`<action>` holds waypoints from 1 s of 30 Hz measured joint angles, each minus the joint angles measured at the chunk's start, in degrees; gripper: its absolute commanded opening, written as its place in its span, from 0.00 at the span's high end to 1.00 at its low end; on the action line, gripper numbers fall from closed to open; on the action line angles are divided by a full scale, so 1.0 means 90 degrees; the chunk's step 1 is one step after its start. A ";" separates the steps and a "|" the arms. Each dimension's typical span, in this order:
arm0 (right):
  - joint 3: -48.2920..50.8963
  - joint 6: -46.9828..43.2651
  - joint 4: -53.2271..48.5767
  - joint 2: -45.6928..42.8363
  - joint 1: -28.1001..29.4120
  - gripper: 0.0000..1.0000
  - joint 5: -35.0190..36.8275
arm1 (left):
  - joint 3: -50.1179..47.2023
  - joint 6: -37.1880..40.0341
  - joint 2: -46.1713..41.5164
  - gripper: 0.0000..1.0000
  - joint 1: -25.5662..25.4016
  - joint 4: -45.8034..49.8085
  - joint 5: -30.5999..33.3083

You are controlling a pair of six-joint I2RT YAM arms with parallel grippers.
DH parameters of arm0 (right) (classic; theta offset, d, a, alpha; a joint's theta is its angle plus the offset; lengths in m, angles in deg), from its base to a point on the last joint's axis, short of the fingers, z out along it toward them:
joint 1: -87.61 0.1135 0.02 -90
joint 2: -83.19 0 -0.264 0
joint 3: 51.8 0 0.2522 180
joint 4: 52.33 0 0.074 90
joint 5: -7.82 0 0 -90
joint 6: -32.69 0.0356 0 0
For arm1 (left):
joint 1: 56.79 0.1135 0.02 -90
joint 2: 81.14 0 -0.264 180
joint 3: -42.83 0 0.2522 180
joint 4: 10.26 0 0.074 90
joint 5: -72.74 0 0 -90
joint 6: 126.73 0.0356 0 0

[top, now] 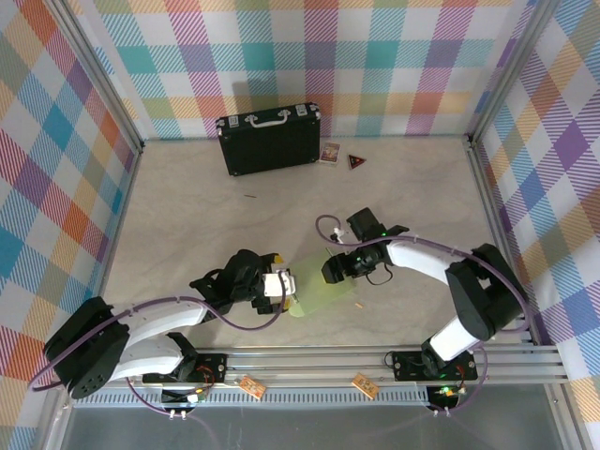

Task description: Fold the paper box

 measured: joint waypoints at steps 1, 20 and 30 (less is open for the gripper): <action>-0.0075 0.0002 -0.0022 0.0134 0.0044 0.30 0.0039 | 0.0080 -0.0163 -0.0134 0.01 -0.0027 0.0231 0.0134; -0.0255 0.0665 0.0731 0.0340 0.0440 0.42 0.0408 | 0.0814 -0.8738 -0.2378 0.14 0.0311 0.2759 0.1736; -0.0083 0.1083 0.1137 0.0279 0.0733 0.38 0.0442 | 0.0675 -0.9787 -0.0117 0.31 0.0104 0.2693 0.1127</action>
